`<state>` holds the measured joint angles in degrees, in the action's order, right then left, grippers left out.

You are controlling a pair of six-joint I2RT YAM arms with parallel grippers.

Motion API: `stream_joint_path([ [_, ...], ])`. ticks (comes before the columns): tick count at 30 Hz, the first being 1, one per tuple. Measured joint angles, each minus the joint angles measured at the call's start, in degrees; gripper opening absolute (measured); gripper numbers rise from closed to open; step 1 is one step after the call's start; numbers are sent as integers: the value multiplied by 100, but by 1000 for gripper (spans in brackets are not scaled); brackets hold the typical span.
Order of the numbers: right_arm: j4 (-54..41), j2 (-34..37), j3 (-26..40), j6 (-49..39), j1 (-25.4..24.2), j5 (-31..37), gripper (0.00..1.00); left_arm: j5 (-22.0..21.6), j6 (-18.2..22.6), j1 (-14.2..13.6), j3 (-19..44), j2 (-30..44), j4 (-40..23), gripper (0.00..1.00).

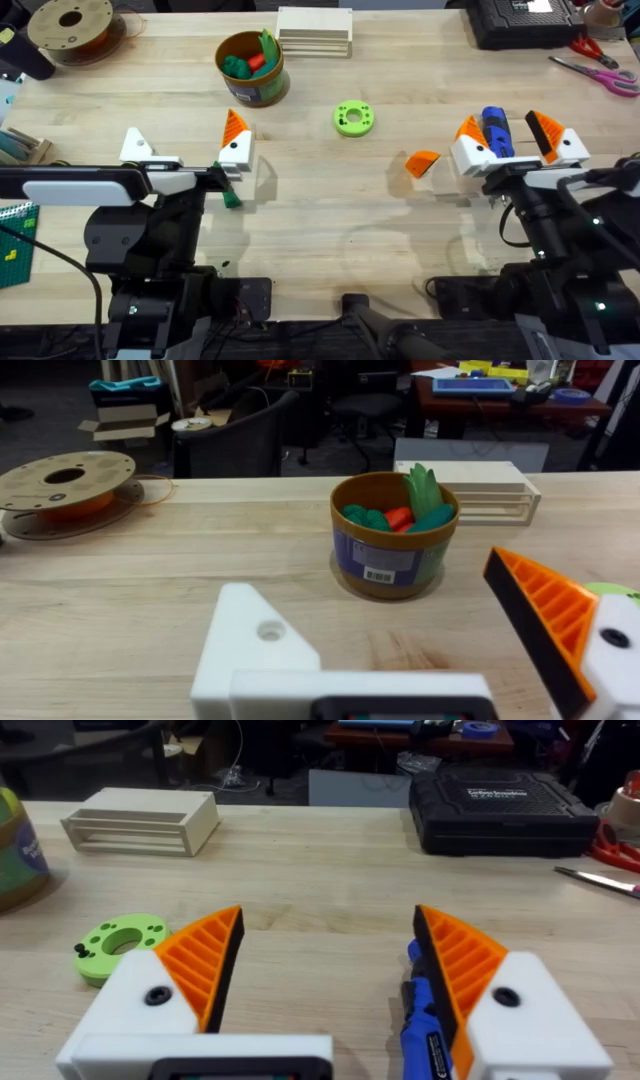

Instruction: Pick up the gripper from the table and insert it into the empty holder that is missing its gripper. Then pick up a screw, insert it into the mounting hole, and use the screwdriver to tighten it. Finally, clean up the table by picking up the vegetable and placing it into the bucket.

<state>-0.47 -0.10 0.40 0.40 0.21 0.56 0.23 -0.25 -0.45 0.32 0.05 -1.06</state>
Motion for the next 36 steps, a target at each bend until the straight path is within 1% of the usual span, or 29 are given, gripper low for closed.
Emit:
stream_joint_path([
  [14,-63,0,7,0,0,2,989,-2,-2,0,0,-2,-25,980],
  [17,-142,0,46,170,0,4,989,4,-122,0,15,-2,47,980],
  [19,-594,24,278,310,0,-4,989,7,-303,0,121,-1,-177,980],
  [21,-1222,146,648,364,0,-24,991,13,-478,0,419,0,-627,980],
  [22,-1513,243,871,361,0,-23,989,17,-576,0,695,7,-982,980],
  [24,-2218,550,1538,321,0,-31,990,23,-736,0,1321,97,-1731,980],
  [26,-2928,914,2333,245,0,-43,990,100,-870,0,2167,297,-2618,980],
  [27,-3267,1117,2752,214,0,-44,990,169,-906,0,2506,401,-2960,980],
  [29,-4043,1542,3630,172,2,-47,990,437,-974,0,3317,699,-4013,980],
  [31,-4817,1915,4349,139,2,-48,990,737,-1015,0,3906,993,-4970,980],
  [32,-5186,2110,4690,125,2,-47,990,930,-1043,0,4221,1189,-5578,980],
  [34,-5738,2410,5178,107,2,-46,990,1196,-1102,0,4619,1517,-6442,980],
  [35,-5917,2539,5364,103,2,-46,990,1286,-1118,0,4752,1666,-6729,980],
  [36,-6005,2630,5480,101,2,-46,990,1364,-1140,0,4835,1794,-6884,980],
])
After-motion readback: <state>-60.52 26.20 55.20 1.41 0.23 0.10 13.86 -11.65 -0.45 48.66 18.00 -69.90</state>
